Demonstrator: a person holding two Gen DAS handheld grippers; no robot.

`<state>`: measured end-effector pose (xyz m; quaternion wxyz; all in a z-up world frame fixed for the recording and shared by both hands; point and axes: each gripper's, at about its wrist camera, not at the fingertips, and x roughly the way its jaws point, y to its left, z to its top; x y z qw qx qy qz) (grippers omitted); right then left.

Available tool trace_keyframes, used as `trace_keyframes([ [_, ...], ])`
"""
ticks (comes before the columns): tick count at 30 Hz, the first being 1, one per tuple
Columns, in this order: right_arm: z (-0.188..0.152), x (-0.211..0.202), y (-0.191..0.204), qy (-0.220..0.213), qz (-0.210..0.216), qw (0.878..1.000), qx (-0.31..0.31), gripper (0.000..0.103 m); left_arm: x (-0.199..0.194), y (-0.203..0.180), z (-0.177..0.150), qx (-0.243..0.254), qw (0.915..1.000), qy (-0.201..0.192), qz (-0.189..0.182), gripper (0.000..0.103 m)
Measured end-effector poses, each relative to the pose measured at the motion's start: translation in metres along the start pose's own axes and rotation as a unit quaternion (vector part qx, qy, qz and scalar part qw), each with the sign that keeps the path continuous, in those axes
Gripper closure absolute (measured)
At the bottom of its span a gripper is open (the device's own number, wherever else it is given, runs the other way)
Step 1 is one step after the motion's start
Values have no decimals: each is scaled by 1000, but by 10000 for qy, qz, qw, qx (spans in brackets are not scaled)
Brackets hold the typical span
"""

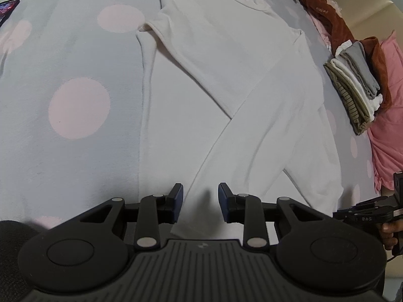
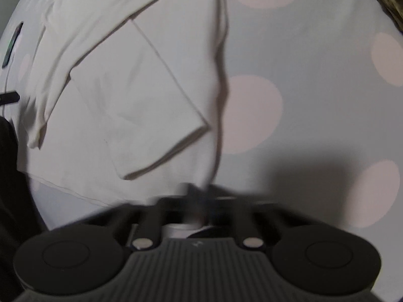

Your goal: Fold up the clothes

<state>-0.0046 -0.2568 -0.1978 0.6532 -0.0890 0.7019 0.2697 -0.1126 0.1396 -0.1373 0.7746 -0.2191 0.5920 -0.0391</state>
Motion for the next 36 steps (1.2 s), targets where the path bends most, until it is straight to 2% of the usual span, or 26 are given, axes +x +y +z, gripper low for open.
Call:
trace_keyframes([
  [7,-15,-22,1,189,-69,9996,-184,102,-9,-1,-1,98,9999,-96,89,76],
  [10,-7,-10,11,389,-335,9977,-434,102,-12,-3,1,151,9997,-164,126,76],
  [12,1,5,21,572,-707,9933,-706,101,-14,-5,3,186,9995,-206,134,76],
  [15,9,17,32,668,-890,9885,-1028,95,-18,-6,7,233,9993,-259,126,76],
  [17,10,8,36,609,-823,9877,-1183,72,-22,-2,11,233,9992,-307,104,76],
  [18,12,-1,35,492,-798,9884,-1195,57,-24,1,15,232,9990,-367,133,76],
  [22,28,-43,24,-130,-780,9908,-1098,56,-35,9,43,237,9973,-643,267,76],
  [25,51,-69,23,-664,-850,9879,-1114,56,-42,3,71,378,9949,-847,384,76],
  [26,61,-74,28,-845,-866,9850,-1232,56,-44,-1,81,451,9939,-912,426,75],
  [28,81,-84,38,-1199,-889,9776,-1485,56,-46,-11,104,715,9907,-1082,423,68],
  [29,92,-86,45,-1357,-864,9727,-1674,56,-44,-14,118,857,9884,-1192,384,58],
  [30,104,-87,50,-1511,-816,9673,-1867,56,-40,-15,130,942,9873,-1227,368,53],
  [32,132,-86,58,-1863,-675,9545,-2227,56,-29,-16,153,1098,9851,-1276,343,54],
  [33,143,-84,58,-2016,-588,9489,-2355,56,-21,-14,165,1082,9858,-1229,367,58],
  [36,185,-73,52,-2270,-488,9385,-2554,56,5,-6,199,1136,9864,-1035,576,60],
])
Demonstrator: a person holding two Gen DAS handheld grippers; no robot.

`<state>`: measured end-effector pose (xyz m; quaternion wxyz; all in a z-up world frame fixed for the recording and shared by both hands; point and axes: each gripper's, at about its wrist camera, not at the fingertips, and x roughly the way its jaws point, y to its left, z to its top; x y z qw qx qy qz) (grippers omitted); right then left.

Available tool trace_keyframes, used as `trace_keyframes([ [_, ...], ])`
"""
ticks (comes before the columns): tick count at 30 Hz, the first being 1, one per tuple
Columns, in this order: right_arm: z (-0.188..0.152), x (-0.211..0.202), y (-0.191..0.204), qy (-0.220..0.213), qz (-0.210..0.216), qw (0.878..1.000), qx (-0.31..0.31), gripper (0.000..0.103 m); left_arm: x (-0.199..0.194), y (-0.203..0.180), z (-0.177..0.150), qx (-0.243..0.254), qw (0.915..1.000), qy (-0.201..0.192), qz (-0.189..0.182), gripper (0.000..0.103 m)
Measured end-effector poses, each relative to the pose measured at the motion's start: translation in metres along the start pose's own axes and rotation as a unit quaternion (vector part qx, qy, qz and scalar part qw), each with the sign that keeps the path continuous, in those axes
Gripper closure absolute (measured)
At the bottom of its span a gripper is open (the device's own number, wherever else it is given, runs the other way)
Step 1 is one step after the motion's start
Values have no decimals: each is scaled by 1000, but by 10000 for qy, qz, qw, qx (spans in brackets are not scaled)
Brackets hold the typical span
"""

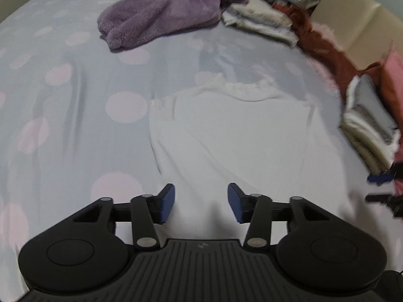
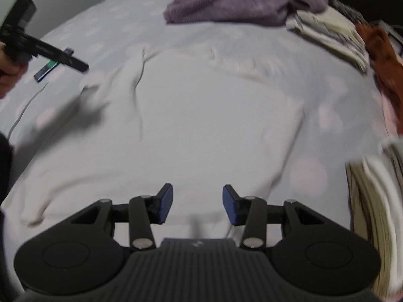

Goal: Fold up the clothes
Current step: 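Grasp the white top's collar edge with the left gripper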

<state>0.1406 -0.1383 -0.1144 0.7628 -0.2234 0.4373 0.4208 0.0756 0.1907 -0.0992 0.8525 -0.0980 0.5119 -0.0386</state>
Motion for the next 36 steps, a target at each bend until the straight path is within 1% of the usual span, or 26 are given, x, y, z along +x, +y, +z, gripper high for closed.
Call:
trace_keyframes([
  [2,13,18,-16,-78,-97,9999,-61,56,18,8,13,-25,9999,25,99,60],
  [3,24,27,-23,-109,-164,9998,-74,56,24,12,20,-18,9999,31,102,60],
  [5,35,41,-42,-155,-260,9995,-70,57,36,19,33,0,9999,42,95,61],
  [8,54,57,-57,-230,-403,9989,-72,57,54,30,52,28,9999,58,85,61],
  [12,95,85,-89,-241,-569,9981,-50,57,67,38,77,124,9997,89,165,61],
  [14,109,98,-105,-184,-578,9982,33,57,74,42,88,128,9997,140,139,61],
  [17,121,121,-128,75,-560,9982,183,57,88,47,101,159,9994,279,110,61],
  [19,124,134,-142,217,-623,9975,261,57,97,51,105,222,9989,374,191,61],
  [21,124,142,-156,318,-629,9965,454,57,101,56,107,202,9988,430,141,63],
  [23,121,145,-168,355,-523,9956,689,57,104,62,107,139,9985,527,4,64],
  [24,119,146,-173,379,-416,9953,786,57,105,64,107,122,9984,554,-64,70],
  [26,115,148,-182,427,-201,9941,980,58,107,67,106,90,9980,601,-200,73],
  [28,111,150,-191,475,13,9920,1173,58,109,71,105,58,9973,648,-337,74],
  [31,105,155,-199,562,242,9879,1422,58,114,72,104,-47,9972,666,-334,74],
  [34,100,161,-197,665,277,9861,1501,58,116,74,105,-204,9975,591,-317,74],
  [36,98,164,-194,654,308,9863,1485,58,114,76,107,-337,9975,501,-358,74],
])
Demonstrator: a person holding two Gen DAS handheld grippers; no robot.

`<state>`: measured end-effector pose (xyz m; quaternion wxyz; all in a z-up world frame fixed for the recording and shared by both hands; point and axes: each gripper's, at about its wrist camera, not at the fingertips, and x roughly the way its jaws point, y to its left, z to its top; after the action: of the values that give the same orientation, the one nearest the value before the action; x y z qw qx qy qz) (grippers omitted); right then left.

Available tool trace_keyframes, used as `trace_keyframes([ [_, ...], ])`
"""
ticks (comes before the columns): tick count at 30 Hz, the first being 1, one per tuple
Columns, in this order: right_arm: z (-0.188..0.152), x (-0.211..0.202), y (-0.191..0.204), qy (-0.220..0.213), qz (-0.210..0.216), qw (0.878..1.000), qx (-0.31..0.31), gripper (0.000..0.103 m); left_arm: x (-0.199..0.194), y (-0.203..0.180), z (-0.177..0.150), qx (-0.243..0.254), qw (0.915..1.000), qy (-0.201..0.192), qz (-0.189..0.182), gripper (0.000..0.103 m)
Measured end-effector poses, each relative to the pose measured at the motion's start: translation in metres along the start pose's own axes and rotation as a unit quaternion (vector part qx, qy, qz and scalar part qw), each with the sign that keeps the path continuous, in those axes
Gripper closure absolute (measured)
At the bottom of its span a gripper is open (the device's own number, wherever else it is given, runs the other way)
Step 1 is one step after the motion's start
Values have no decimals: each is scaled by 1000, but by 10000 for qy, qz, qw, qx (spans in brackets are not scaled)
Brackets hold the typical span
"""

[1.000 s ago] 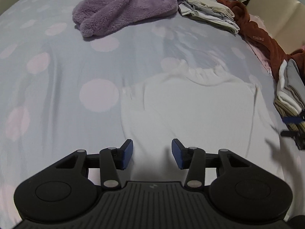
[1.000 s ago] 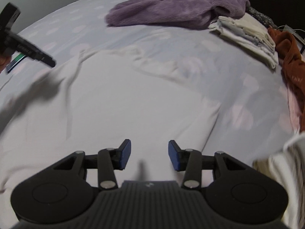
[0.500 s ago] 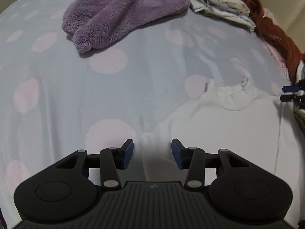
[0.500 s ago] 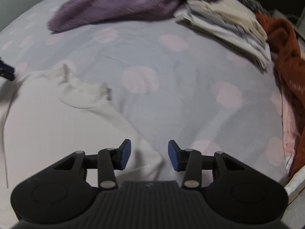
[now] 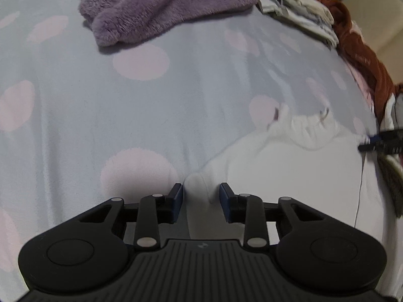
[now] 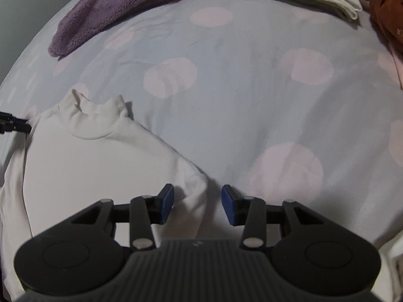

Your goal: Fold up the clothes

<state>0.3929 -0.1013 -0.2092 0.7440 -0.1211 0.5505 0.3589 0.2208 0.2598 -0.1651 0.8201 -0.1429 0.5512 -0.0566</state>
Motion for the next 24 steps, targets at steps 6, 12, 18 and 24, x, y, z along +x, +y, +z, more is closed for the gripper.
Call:
trace_keyframes([
  [6,-2,4,5,-66,-44,10000,-56,91,6,10,0,-400,9991,56,-119,99],
  [12,-8,-7,6,-293,117,9995,-86,96,-3,3,-3,-278,9993,-198,-170,99],
  [18,-18,-27,1,-617,257,9978,27,97,-31,12,-7,-366,9977,-442,-352,99],
  [24,-35,-54,3,-955,461,9944,22,97,-58,9,-16,-322,9958,-665,-542,99],
])
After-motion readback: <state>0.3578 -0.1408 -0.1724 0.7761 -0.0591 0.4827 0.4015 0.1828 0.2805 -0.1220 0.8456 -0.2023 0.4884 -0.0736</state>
